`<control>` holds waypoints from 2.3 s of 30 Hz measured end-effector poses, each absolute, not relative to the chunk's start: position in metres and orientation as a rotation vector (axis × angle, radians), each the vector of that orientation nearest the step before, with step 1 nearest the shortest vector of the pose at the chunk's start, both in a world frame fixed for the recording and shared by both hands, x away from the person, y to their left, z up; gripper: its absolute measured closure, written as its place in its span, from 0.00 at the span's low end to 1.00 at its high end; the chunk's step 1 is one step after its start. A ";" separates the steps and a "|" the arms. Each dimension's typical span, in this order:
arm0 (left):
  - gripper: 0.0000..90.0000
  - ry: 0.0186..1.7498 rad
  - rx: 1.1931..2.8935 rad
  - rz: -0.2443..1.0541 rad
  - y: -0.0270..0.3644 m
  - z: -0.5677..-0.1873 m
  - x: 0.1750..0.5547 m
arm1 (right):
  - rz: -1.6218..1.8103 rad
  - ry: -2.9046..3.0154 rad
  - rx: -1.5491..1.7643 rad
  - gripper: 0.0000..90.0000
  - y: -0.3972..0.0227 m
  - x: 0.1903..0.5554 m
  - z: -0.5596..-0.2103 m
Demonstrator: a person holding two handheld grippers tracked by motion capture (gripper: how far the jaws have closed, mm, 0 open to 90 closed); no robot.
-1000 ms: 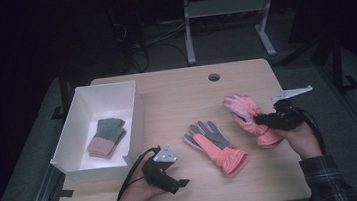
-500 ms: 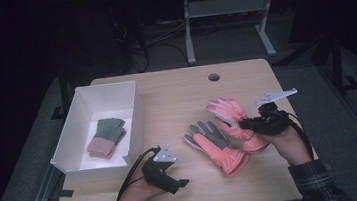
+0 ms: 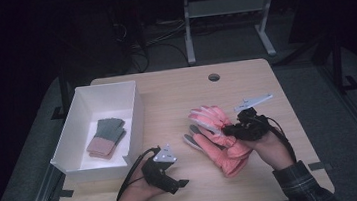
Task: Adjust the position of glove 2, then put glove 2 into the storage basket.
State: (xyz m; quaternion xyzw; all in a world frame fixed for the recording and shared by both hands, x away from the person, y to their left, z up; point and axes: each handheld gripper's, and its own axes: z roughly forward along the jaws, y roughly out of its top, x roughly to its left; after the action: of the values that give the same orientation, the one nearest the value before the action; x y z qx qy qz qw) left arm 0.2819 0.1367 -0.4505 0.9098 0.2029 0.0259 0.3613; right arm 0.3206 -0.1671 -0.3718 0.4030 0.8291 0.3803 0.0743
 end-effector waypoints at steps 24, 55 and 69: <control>0.15 0.530 2.345 0.058 0.135 -0.452 0.282 | 1.120 2.547 1.149 0.74 -0.148 0.325 -0.386; 1.00 0.522 2.309 0.027 0.113 -0.432 0.292 | 1.213 2.374 1.162 1.00 -0.251 0.324 -0.407; 1.00 0.400 2.359 -0.026 0.055 -0.440 0.291 | 1.146 2.446 1.219 1.00 -0.271 0.315 -0.439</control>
State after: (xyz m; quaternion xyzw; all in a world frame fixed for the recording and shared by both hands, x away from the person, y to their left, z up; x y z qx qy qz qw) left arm 0.2906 0.0549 -0.4401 0.9175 0.1558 -0.0103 0.3658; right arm 0.3152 -0.2715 -0.4394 0.4097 0.8221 0.3852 0.0891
